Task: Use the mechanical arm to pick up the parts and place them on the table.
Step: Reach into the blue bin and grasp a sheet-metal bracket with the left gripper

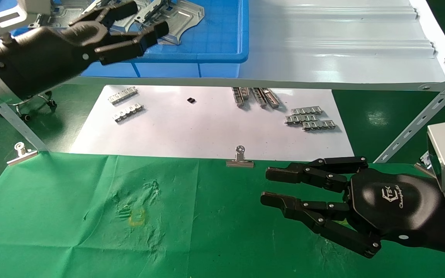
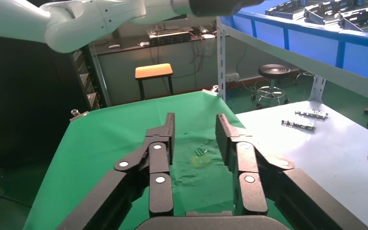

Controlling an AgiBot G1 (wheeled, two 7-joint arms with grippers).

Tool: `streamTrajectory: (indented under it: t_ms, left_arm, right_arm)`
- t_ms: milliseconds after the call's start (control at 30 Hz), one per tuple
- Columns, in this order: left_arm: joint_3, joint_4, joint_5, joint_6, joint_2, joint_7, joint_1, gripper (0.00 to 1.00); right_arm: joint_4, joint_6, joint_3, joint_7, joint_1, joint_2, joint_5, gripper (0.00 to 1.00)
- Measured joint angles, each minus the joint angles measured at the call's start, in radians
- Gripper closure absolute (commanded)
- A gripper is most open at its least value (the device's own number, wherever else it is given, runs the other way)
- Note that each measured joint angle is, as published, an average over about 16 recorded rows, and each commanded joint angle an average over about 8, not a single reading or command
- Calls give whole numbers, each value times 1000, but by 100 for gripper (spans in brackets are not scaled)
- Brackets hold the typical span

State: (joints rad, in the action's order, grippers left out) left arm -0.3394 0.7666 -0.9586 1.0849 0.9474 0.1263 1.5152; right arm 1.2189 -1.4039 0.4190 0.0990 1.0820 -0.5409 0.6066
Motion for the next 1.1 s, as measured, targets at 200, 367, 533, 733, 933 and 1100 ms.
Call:
streamTrajectory:
  t_ms: [200, 367, 533, 733, 933, 1100]
  left_arm:
    - [-21, -126, -66, -67, 13, -9, 103, 0]
    - [-52, -221, -136, -126, 19, 2, 191, 0]
    - [-89, -306, -208, -181, 26, 24, 273, 0]
    - [-136, -402, -294, -245, 47, 60, 370, 0]
    - [-184, -494, -374, -297, 70, 108, 450, 1]
    - [-214, -559, -423, -332, 88, 147, 494, 38]
  right_arm:
    - [0, 0, 0, 0, 0, 0, 0, 100]
    - [0, 0, 0, 0, 0, 0, 0, 100]
    - [0, 0, 0, 0, 0, 0, 0, 100]
    - [0, 0, 0, 0, 0, 0, 0, 100]
    - [0, 0, 0, 0, 0, 0, 0, 100]
    - [0, 0, 0, 0, 0, 0, 0, 100]
